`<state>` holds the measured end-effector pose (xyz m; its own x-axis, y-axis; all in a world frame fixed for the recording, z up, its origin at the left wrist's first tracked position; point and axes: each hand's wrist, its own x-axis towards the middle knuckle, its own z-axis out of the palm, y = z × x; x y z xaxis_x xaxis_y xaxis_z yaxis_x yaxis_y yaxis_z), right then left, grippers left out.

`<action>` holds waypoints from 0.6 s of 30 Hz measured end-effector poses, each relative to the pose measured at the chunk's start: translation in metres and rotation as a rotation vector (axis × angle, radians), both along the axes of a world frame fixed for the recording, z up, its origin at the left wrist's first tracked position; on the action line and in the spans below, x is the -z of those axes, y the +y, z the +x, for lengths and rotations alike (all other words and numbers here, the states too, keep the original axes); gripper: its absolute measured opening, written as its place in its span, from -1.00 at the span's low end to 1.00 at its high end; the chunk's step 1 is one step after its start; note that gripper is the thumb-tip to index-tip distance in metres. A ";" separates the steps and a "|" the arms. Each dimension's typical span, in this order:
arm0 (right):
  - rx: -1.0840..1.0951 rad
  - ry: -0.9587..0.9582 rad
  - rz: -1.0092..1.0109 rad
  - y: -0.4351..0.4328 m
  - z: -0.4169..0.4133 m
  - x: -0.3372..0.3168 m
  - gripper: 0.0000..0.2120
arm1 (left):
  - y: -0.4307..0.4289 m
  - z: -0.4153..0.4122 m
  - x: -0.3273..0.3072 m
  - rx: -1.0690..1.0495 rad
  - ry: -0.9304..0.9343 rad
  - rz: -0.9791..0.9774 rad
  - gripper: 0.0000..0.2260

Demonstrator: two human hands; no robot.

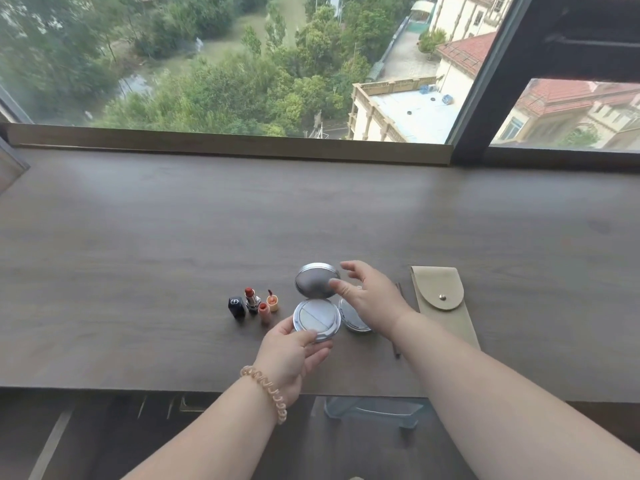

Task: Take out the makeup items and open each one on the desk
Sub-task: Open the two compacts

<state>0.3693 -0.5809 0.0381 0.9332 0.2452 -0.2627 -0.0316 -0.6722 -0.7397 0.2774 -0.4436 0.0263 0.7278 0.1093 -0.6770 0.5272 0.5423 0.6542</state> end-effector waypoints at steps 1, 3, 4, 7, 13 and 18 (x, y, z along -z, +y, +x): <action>-0.013 -0.046 -0.095 -0.005 -0.003 0.001 -0.52 | 0.000 0.000 0.003 -0.018 0.011 0.022 -0.72; -0.019 -0.136 -0.224 -0.015 -0.009 0.004 -0.51 | -0.003 0.002 0.007 -0.057 0.036 0.066 -0.70; -0.018 -0.159 -0.248 -0.020 -0.013 0.006 -0.52 | -0.004 0.004 0.009 -0.079 0.049 0.086 -0.70; -0.049 -0.232 -0.247 -0.028 -0.021 0.010 -0.55 | -0.010 0.009 0.013 -0.136 0.079 0.135 -0.68; -0.187 -0.315 -0.327 -0.019 -0.024 0.016 -0.50 | -0.011 0.013 0.028 -0.209 0.138 0.198 -0.68; -0.182 -0.170 -0.481 -0.034 -0.026 0.025 -0.35 | -0.013 0.013 0.036 -0.245 0.132 0.283 -0.70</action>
<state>0.3431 -0.6146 0.0136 0.9260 0.2961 -0.2341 0.2101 -0.9196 -0.3320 0.2903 -0.4565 -0.0096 0.5654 0.4649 -0.6813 0.4941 0.4704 0.7311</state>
